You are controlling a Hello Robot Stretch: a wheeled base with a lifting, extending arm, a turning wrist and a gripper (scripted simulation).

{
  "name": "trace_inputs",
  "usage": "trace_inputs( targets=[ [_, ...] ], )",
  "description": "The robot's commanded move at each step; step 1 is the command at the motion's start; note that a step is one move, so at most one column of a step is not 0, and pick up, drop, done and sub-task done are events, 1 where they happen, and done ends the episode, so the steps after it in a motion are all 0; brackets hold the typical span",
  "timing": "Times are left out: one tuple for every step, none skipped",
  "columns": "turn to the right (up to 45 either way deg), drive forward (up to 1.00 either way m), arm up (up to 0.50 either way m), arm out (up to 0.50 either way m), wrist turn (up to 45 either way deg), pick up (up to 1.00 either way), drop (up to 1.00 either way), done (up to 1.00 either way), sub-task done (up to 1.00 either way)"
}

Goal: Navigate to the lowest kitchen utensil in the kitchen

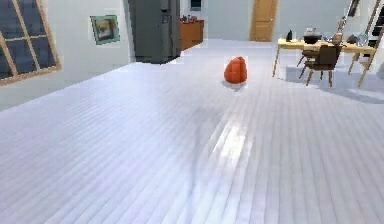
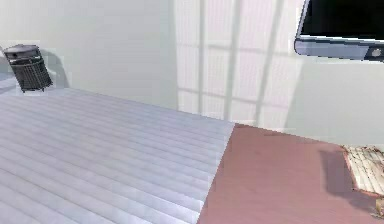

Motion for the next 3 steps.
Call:
trace_inputs(
  targets=[
    [0.0, 1.00, 0.00, 0.00, 0.0, 0.00, 0.00, 0.00, 0.00],
    [0.0, 1.00, 0.00, 0.00, 0.0, 0.00, 0.00, 0.00, 0.00],
    [0.0, 1.00, 0.00, 0.00, 0.0, 0.00, 0.00, 0.00, 0.00]
  ],
)
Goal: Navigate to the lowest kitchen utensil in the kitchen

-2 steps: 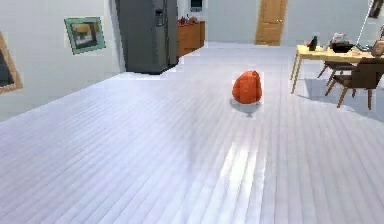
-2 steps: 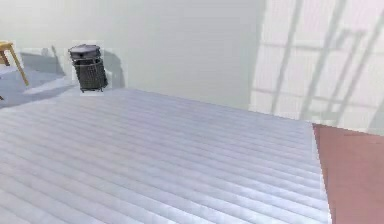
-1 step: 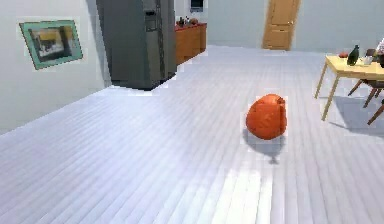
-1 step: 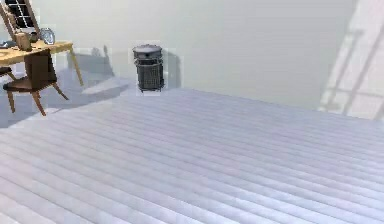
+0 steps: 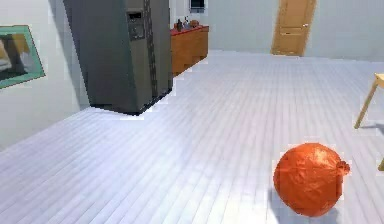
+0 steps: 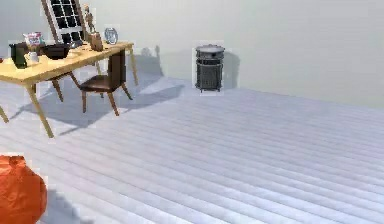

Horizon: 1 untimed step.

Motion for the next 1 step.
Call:
trace_inputs(
  targets=[
    [0.0, 1.00, 0.00, 0.00, 0.0, 0.00, 0.00, 0.00, 0.00]
  ],
)
